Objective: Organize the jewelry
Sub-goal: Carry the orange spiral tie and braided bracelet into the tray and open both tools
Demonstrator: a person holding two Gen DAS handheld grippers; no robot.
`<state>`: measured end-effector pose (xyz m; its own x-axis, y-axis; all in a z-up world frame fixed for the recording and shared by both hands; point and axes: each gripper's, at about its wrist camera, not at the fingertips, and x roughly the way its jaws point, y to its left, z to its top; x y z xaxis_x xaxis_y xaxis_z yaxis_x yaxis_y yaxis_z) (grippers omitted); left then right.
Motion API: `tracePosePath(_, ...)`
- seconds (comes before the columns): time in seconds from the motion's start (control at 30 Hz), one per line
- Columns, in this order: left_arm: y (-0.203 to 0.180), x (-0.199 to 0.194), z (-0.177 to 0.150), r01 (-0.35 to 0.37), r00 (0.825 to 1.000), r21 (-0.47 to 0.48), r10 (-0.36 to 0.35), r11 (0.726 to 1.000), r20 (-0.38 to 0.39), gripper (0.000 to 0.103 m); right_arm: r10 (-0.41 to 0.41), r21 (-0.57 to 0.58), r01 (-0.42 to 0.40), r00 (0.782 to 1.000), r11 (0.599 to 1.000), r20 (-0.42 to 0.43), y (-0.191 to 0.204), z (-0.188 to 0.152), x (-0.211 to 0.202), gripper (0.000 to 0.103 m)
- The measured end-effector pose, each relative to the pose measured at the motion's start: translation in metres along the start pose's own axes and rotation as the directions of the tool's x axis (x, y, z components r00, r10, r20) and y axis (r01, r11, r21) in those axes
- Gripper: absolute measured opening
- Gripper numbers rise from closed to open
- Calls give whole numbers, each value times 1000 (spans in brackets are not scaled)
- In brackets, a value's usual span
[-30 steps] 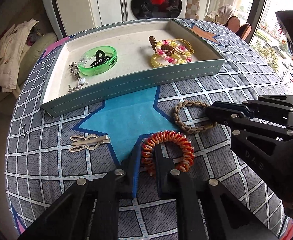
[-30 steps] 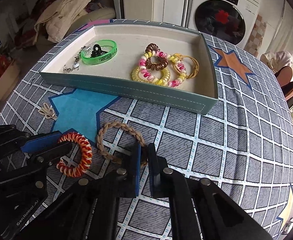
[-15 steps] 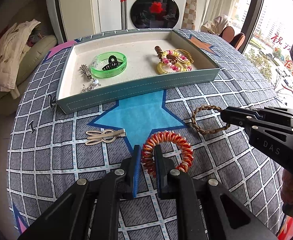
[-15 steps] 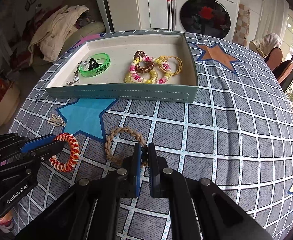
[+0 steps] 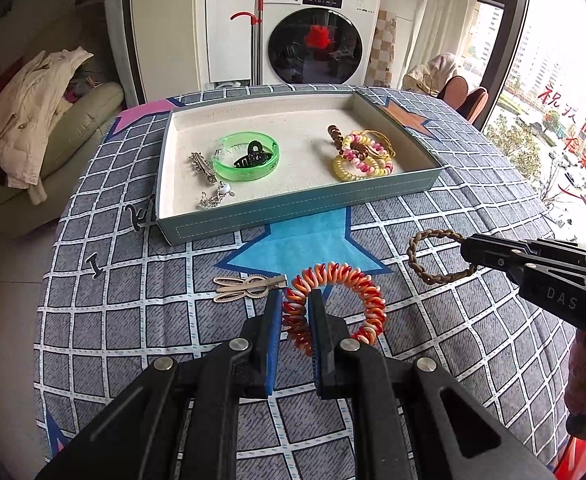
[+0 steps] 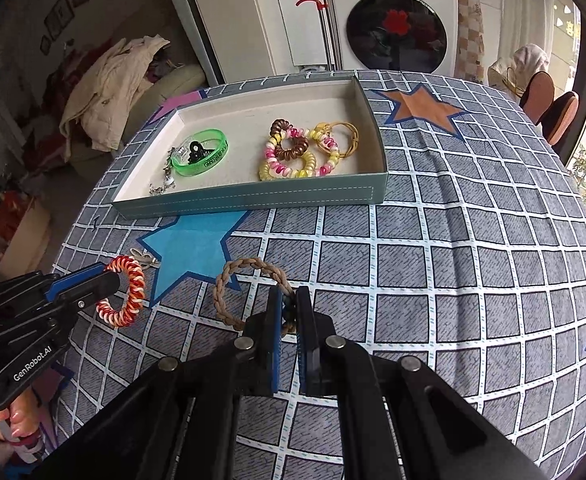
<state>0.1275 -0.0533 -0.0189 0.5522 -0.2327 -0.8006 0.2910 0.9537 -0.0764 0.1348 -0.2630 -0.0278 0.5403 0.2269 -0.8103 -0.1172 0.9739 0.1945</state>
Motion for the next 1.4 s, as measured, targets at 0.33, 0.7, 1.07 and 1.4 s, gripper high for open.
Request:
tracePosePath(0.33, 6, -6, 6, 5, 1000, 2, -5, 1000, 25, 32, 18, 26, -19, 999, 999, 28, 6, 10, -16, 7)
tracePosePath(0.7, 20, -8, 20, -12, 999, -1, 12, 1000, 45, 32, 23, 28, -25, 998, 999, 58, 11, 26, -23, 7)
tracePosePath(1.07, 28, -1, 48, -37, 997, -6, 37, 999, 70, 32, 28, 71, -35, 994, 997, 104, 3, 58, -23, 7)
tracePosePath(1.4, 38, 18, 87, -70, 994, -50, 74, 996, 86, 32, 15, 73, -24, 994, 997, 112, -2, 86, -7, 7)
